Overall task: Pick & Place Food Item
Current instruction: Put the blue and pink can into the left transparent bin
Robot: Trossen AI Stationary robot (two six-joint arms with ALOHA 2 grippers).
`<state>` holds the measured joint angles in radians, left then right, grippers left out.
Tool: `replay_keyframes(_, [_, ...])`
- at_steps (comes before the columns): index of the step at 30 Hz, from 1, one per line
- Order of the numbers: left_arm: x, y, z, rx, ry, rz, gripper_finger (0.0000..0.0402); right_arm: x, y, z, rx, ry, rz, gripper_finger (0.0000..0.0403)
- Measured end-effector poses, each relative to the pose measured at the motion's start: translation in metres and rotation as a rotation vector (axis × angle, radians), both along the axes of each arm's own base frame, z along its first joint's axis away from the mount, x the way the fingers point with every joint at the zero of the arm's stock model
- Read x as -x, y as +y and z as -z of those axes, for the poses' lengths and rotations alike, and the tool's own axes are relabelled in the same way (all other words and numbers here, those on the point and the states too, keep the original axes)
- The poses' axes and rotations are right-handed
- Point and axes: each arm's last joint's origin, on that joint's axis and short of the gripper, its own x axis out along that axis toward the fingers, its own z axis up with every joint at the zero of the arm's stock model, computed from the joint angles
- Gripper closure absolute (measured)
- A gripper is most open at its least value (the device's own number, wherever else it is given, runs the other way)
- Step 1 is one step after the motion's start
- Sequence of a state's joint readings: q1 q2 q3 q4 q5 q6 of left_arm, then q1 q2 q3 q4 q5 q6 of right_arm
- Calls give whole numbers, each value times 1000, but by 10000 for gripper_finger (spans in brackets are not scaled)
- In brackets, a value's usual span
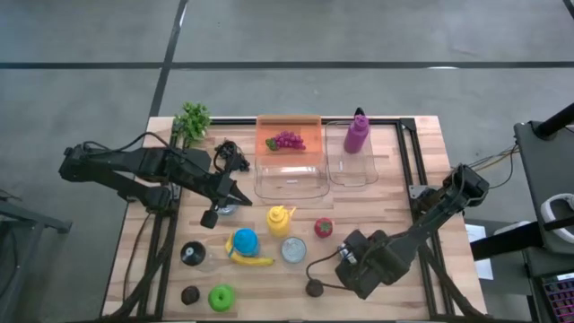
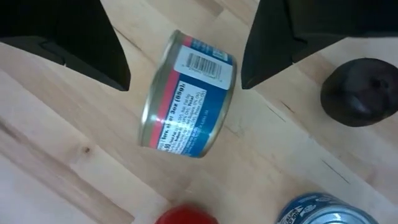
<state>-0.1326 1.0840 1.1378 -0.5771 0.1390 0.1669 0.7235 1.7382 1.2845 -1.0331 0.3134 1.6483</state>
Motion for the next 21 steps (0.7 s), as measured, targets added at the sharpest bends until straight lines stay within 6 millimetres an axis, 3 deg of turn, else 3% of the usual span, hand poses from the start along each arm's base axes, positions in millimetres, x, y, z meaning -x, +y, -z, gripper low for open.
replay_keyframes(13, [0, 0, 0, 0, 0, 0, 387, 1, -2, 17, -8, -15, -32, 57])
replay_keyframes(21, [0, 0, 0, 0, 0, 0, 387, 4, -11, 33, 23, -17, 16, 58])
